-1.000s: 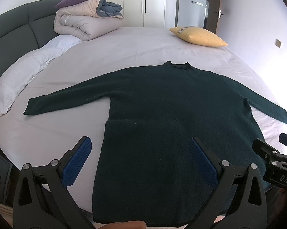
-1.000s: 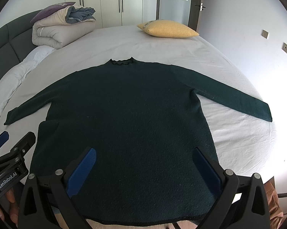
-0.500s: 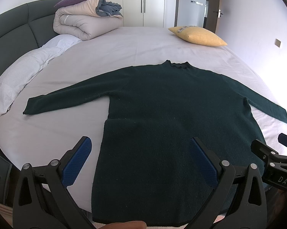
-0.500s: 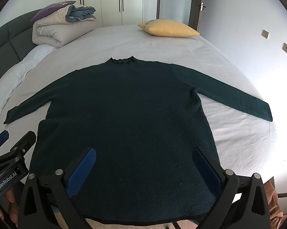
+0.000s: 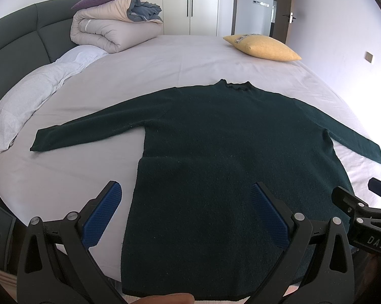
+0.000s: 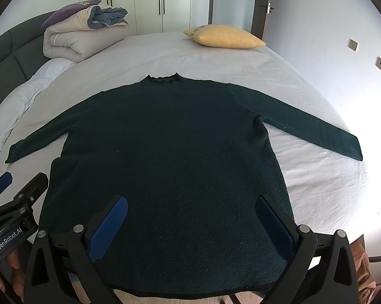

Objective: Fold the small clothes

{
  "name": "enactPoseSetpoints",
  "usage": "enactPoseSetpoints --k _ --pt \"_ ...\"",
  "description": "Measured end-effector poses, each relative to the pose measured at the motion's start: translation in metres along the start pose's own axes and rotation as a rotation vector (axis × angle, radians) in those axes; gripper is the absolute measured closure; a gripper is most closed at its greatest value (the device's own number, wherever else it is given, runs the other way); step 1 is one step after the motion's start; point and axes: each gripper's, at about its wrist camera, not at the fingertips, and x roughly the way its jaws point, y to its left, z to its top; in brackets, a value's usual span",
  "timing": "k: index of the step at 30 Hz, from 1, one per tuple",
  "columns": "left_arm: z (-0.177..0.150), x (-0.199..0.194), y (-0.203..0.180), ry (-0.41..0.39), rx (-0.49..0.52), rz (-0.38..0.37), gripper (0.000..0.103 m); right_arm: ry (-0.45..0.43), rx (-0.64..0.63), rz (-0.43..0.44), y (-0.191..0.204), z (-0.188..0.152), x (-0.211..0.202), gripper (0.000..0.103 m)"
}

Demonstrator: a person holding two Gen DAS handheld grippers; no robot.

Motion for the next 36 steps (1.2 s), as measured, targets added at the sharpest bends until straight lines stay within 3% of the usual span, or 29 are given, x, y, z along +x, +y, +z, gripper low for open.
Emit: enactPoseSetpoints --k 26,33,36 --pt "-0.007 0.007 0.013 0.024 -0.030 -0.029 0.000 0.022 -0.021 -0.012 0.010 -0.015 -0.004 0.000" --pt "-0.012 0.019 0.030 0.041 -0.064 -0.099 0.000 0.040 -0.034 -0.014 0.015 -0.011 0.001 0.000" --pt "-0.012 0.025 0.047 0.060 -0.123 -0.180 0.000 0.047 -0.038 -0.011 0.017 -0.010 0.003 0.000"
